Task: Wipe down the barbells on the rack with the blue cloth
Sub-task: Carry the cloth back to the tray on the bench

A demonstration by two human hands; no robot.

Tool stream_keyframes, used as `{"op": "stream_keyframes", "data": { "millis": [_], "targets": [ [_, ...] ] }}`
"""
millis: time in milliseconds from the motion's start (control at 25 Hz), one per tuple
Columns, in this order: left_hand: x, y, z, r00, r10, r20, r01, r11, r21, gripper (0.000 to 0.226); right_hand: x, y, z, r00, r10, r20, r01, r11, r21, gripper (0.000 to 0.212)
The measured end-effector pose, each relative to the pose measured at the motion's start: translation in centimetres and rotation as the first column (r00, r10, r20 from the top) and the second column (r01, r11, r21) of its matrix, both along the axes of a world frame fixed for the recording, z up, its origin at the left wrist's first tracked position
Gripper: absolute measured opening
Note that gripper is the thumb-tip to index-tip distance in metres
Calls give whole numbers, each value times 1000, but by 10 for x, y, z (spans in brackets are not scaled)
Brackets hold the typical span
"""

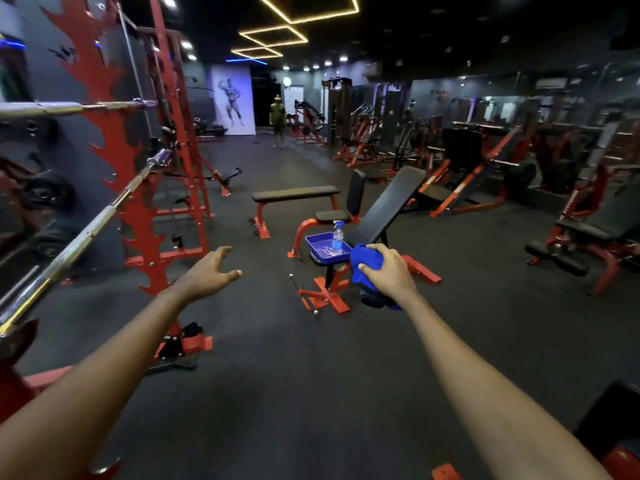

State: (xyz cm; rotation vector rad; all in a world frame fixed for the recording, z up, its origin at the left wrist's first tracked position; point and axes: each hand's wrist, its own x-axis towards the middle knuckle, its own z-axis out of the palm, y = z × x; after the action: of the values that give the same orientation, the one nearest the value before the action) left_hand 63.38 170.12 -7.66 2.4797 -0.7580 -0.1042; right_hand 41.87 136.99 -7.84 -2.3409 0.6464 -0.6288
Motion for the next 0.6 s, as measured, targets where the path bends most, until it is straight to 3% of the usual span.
{"op": "stream_keyframes", "data": {
  "millis": [600],
  "targets": [
    [333, -137, -13, 999, 35, 8, -35, 999, 9, 69, 361, -135, -11, 999, 52, 7, -52, 998, 24, 44]
  ]
}}
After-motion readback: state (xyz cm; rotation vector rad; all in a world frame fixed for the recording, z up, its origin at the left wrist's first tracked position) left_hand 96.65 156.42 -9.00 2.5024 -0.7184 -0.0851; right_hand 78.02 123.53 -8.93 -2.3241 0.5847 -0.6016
